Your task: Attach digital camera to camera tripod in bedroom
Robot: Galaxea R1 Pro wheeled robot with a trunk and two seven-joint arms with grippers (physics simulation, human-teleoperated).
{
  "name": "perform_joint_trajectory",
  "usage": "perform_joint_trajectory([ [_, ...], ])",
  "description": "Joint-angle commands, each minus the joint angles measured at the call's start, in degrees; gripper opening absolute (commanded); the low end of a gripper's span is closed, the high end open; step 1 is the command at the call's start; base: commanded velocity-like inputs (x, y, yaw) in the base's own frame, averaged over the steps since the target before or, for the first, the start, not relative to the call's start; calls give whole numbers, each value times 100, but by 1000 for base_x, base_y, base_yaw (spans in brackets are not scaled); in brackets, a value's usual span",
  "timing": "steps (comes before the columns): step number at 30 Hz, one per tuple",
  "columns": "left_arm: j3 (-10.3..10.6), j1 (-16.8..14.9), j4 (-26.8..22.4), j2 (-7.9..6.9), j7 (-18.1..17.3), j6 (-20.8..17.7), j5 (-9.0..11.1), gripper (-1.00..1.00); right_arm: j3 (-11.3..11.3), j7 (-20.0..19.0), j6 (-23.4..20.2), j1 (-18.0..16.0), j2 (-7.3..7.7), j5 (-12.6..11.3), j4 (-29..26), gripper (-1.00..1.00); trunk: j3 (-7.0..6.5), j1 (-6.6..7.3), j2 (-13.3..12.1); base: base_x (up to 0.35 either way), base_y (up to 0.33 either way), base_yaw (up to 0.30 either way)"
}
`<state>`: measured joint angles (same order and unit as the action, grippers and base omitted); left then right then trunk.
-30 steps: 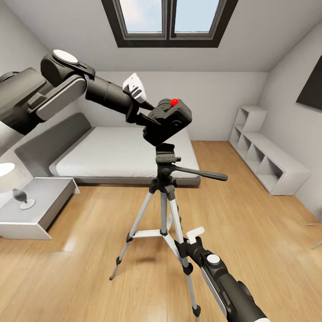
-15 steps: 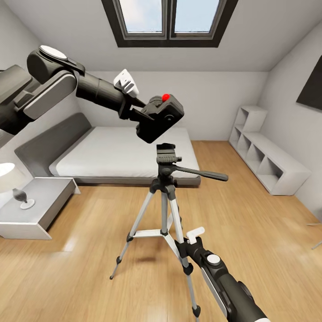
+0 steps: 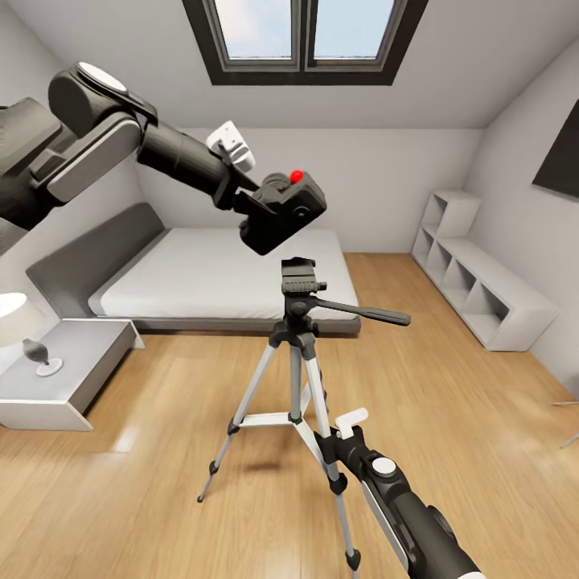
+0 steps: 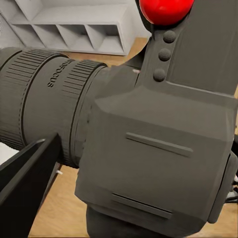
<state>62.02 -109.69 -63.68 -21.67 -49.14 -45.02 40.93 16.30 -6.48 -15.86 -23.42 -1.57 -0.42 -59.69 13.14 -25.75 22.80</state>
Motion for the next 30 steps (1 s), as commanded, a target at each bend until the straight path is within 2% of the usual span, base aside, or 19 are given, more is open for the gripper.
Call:
perform_joint_trajectory([
  [1,43,-45,31,27,2,-63,8,-100,-6,-11,-31,-5,-1,30,-7,-100,12,-4,12,0,0,0],
  [6,208,-205,191,188,-70,-117,-79,-100,-5,-11,-31,-5,-1,29,-7,-100,12,-4,12,0,0,0],
  [16,531,-525,508,512,-396,107,-128,-100,-4,-11,-31,-5,0,28,-7,-100,12,-4,12,0,0,0],
  [17,2058,-1218,1895,1267,-857,296,-129,-100,-4,-11,-31,-5,-1,104,-7,-100,12,-4,12,0,0,0],
  [20,2177,-1271,2007,1368,-957,421,-133,-100,-4,-11,-31,-5,-1,104,-7,-100,12,-4,12,0,0,0],
  [23,2218,-1296,2023,1395,-1007,469,-135,-100,-4,-11,-31,-5,-5,104,-4,-100,12,-4,12,0,0,0],
  [30,2278,-1574,2023,1438,-1234,540,-182,-100,-4,25,-31,-5,-9,104,1,-100,12,-4,12,0,0,0],
])
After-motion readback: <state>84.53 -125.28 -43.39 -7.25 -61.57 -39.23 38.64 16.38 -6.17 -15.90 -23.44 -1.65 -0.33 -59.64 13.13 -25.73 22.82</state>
